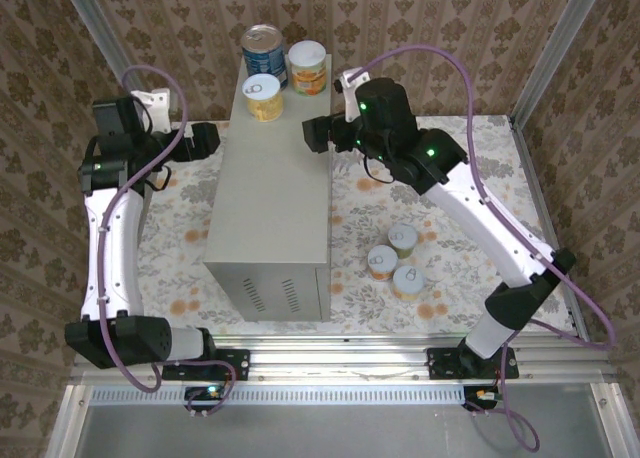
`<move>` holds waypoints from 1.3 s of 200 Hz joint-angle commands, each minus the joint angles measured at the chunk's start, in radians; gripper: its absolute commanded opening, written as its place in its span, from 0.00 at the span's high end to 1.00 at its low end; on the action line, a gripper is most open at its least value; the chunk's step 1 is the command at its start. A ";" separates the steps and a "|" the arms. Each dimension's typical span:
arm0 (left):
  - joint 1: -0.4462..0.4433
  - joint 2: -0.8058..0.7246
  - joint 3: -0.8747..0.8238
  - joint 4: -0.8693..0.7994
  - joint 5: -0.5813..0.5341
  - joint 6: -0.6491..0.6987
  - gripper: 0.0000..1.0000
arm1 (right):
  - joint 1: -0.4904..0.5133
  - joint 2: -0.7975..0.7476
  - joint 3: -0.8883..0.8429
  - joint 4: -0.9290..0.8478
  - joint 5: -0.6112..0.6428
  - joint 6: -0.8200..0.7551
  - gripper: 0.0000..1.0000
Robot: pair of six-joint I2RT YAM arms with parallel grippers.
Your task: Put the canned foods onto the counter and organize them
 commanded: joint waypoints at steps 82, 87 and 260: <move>0.005 0.010 0.005 0.041 0.082 -0.032 0.00 | -0.047 0.215 0.214 -0.038 -0.012 0.060 0.00; 0.004 0.009 0.006 0.041 0.085 -0.037 0.00 | -0.050 0.219 0.213 -0.037 -0.012 0.064 0.00; -0.045 -0.014 -0.029 0.050 0.077 -0.047 0.00 | -0.150 0.346 0.258 -0.042 -0.064 0.101 0.00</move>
